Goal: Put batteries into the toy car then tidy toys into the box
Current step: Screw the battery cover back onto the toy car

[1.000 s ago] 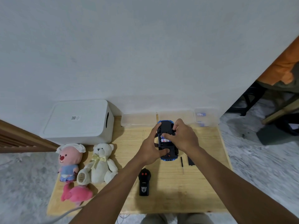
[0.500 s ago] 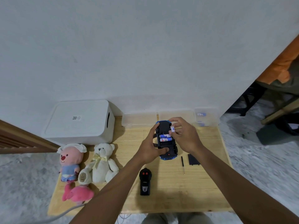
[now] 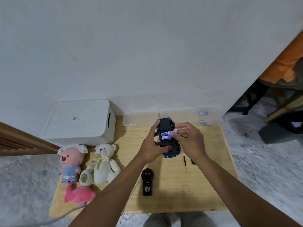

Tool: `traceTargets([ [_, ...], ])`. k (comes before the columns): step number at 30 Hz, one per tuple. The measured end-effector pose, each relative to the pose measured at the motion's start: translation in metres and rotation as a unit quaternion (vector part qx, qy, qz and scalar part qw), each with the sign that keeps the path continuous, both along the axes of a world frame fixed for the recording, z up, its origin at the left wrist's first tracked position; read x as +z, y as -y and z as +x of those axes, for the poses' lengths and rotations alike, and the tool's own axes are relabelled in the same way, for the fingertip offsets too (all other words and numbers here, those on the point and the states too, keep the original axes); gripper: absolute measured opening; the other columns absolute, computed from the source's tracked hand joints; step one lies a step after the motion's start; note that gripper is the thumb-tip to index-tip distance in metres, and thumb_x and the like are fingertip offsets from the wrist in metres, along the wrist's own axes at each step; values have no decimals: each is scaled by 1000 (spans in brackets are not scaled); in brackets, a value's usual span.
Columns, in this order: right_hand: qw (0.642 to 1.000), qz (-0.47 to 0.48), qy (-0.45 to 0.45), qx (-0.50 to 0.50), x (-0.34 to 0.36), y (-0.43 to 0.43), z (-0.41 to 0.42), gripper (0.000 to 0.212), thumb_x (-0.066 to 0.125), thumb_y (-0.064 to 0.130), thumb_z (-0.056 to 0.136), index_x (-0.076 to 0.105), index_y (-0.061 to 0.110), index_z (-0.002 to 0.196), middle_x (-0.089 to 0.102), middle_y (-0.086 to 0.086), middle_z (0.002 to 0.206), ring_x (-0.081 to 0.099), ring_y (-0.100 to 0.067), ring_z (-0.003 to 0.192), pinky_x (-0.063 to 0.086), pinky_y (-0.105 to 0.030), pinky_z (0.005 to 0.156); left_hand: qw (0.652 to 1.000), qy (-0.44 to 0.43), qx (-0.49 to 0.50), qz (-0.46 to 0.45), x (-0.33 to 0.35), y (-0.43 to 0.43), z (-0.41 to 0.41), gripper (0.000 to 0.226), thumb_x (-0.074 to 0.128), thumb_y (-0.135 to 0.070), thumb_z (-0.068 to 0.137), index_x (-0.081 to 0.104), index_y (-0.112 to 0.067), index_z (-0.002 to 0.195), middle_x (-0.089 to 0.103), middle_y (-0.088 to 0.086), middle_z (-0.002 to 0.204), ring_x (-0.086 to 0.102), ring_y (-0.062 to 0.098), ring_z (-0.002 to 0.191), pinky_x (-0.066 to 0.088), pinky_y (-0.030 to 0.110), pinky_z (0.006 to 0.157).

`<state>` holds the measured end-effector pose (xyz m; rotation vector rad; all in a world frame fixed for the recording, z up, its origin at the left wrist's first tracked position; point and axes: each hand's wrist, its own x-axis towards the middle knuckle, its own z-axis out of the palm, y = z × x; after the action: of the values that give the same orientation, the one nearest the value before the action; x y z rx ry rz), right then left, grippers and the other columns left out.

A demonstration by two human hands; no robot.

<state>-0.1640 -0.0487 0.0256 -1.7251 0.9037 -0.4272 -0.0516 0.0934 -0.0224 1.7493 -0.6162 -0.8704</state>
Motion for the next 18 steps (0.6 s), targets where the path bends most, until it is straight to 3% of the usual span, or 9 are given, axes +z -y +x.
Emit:
traceTargets([
  [8, 998, -45, -4, -44, -9, -8, -5, 25, 91, 34, 71, 67, 30, 78, 72, 24, 81, 69, 2, 79, 50, -14, 63, 1000, -4, 8, -18, 6, 5, -2, 112, 85, -7, 73, 25, -49, 157, 57, -6, 143, 67, -8, 104, 58, 18, 75],
  [12, 993, -83, -17, -78, -10, -13, -4, 26, 91, 40, 69, 68, 33, 75, 68, 17, 90, 63, -4, 84, 49, -24, 70, 999, -8, 18, -29, 10, 7, -5, 111, 85, -7, 74, 25, -53, 156, 59, -8, 142, 67, -6, 105, 58, 18, 76],
  [18, 996, -11, 16, -86, -16, -18, -4, 17, 92, 26, 72, 77, 19, 76, 76, 15, 83, 73, 3, 79, 57, -14, 69, 999, -4, 27, -31, 13, 8, -7, 111, 86, -8, 76, 24, -55, 155, 61, -9, 141, 72, 2, 100, 57, 18, 75],
])
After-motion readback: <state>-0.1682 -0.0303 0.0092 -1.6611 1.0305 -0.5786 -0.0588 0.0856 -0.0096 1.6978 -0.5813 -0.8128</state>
